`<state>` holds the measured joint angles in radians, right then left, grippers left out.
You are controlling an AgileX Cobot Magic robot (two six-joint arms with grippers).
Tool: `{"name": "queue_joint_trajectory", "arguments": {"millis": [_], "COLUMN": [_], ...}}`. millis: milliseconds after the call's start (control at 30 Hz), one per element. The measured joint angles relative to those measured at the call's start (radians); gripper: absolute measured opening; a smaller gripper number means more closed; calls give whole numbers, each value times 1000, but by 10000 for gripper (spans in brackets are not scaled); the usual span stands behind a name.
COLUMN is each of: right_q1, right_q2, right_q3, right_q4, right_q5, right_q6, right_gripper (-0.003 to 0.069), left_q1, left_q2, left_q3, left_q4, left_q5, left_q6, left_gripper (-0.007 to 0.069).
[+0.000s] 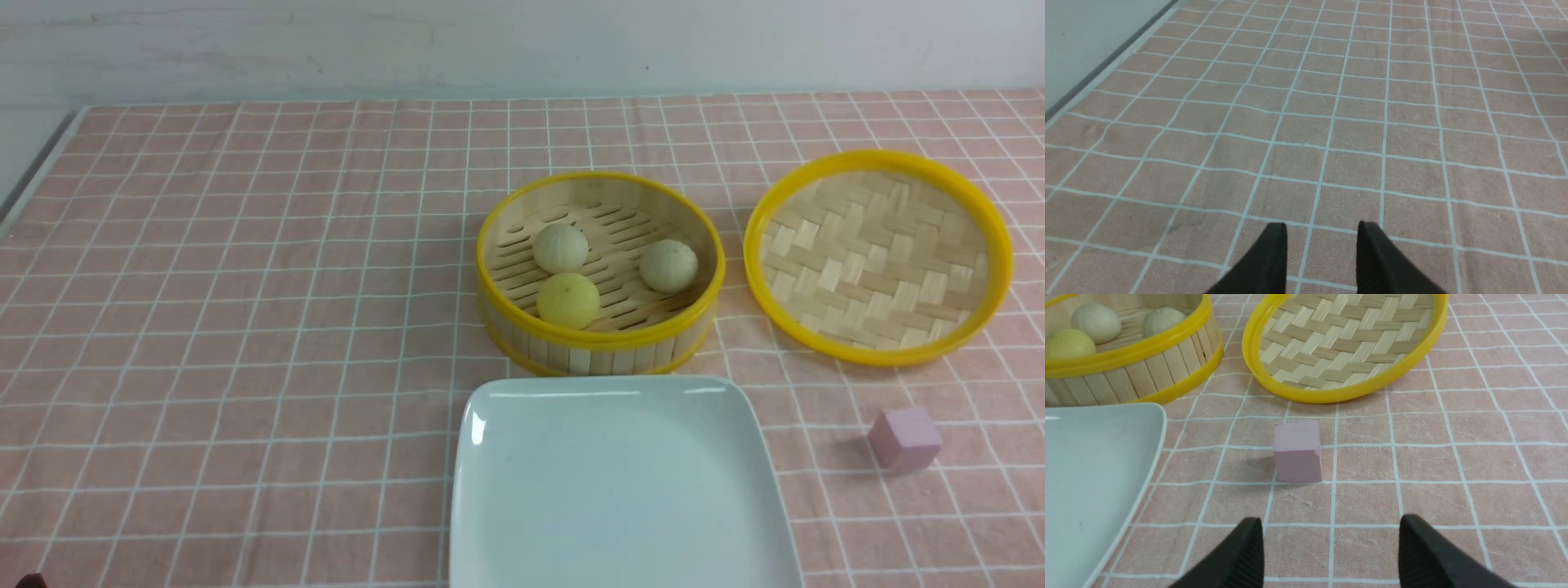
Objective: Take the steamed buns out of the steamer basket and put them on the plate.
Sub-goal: Use the right arm to grab the steamed stuffed bun that is closest to it
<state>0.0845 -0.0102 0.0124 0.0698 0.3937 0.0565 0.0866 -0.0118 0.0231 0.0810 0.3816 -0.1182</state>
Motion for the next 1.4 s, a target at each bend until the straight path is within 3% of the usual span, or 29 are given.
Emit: {"name": "queue_joint_trajectory", "arguments": {"millis": [1133,1400], "right_q1": [0,0], "right_q2": [0,0], "right_q3": [-2,-211], "right_q4": [-7,42], "right_q5": [-15,5], "right_q6": [16,26], "right_gripper": [442,442], "left_q1": [0,0], "left_q2": [0,0], "left_q3": [0,0], "left_q4": [0,0], "left_q5": [0,0], "left_q6": [0,0], "left_gripper": [274,274]}}
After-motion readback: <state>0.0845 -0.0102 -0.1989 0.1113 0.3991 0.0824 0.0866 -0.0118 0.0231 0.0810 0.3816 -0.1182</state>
